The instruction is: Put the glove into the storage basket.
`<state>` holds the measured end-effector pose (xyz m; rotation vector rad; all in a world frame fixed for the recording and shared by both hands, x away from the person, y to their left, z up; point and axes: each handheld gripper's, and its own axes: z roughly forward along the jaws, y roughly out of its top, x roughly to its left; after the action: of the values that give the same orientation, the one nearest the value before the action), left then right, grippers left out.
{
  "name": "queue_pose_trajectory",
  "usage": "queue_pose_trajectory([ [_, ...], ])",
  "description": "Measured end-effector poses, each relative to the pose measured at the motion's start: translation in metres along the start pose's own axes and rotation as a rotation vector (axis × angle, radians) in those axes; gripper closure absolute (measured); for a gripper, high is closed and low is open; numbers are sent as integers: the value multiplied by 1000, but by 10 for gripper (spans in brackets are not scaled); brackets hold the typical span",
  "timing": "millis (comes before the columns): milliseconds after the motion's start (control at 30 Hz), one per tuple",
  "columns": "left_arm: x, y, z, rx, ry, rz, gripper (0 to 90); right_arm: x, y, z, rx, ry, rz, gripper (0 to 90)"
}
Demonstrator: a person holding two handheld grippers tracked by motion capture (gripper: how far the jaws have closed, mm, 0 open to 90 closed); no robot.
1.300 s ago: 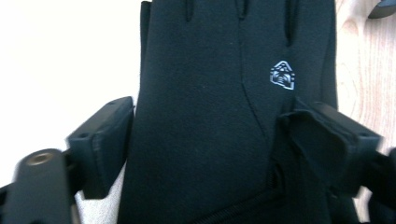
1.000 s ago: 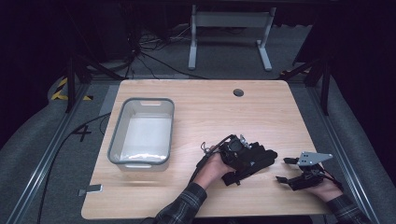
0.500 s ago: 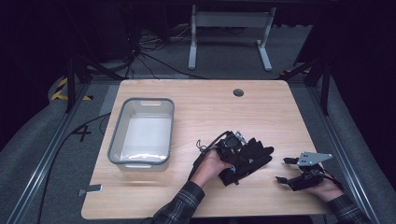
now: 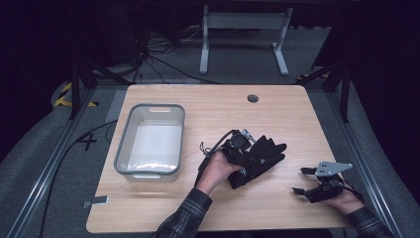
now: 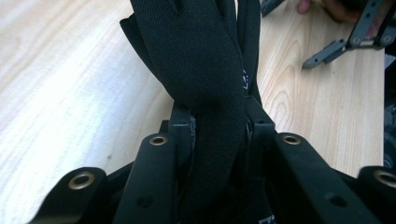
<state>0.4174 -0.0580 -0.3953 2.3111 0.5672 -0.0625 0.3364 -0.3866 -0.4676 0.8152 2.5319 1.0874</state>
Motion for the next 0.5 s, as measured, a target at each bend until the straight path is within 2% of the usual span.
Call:
queue_pose_trajectory([
  [100,1,2,-8,-20,1,-8,716,0,0,0,0,-1,-1,160],
  [500,9,10,-47,-58,49,-33,716,0,0,0,1,0,-3,157],
])
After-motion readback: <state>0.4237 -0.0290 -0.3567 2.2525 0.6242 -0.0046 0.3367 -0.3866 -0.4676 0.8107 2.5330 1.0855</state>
